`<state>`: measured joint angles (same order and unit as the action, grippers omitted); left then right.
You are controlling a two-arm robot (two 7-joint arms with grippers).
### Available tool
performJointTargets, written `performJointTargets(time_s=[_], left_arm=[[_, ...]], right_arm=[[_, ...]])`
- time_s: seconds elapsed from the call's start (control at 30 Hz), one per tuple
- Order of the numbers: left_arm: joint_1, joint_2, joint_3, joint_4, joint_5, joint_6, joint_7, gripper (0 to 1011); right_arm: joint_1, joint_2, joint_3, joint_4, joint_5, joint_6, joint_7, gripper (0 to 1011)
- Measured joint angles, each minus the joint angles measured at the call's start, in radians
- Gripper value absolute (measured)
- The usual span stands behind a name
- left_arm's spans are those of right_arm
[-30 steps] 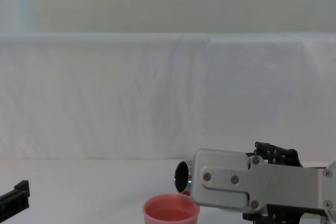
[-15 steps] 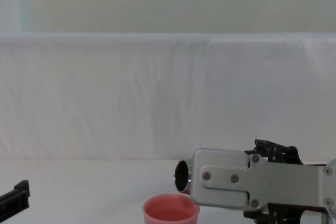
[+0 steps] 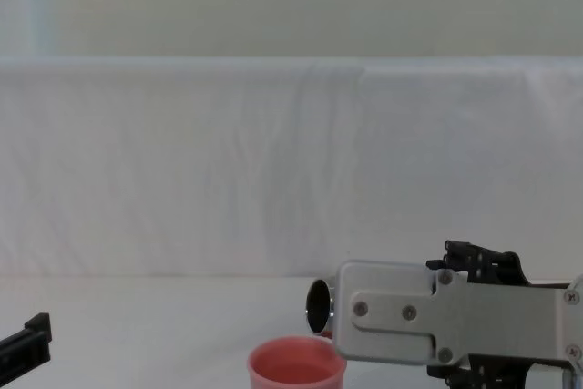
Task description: Grasp the thermos with one hand and pour water into the cup lid.
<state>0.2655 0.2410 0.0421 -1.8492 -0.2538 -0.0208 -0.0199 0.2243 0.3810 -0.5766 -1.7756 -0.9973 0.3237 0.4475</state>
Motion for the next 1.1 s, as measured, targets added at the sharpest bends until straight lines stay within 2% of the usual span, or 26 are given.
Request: performJointTargets(time_s=[1.1], left_arm=[[0.000, 0.000, 0.000, 0.000, 0.000, 0.000, 0.000, 1001]], right_arm=[[0.007, 0.007, -0.015, -0.006, -0.047, 0.005, 0.013, 957]])
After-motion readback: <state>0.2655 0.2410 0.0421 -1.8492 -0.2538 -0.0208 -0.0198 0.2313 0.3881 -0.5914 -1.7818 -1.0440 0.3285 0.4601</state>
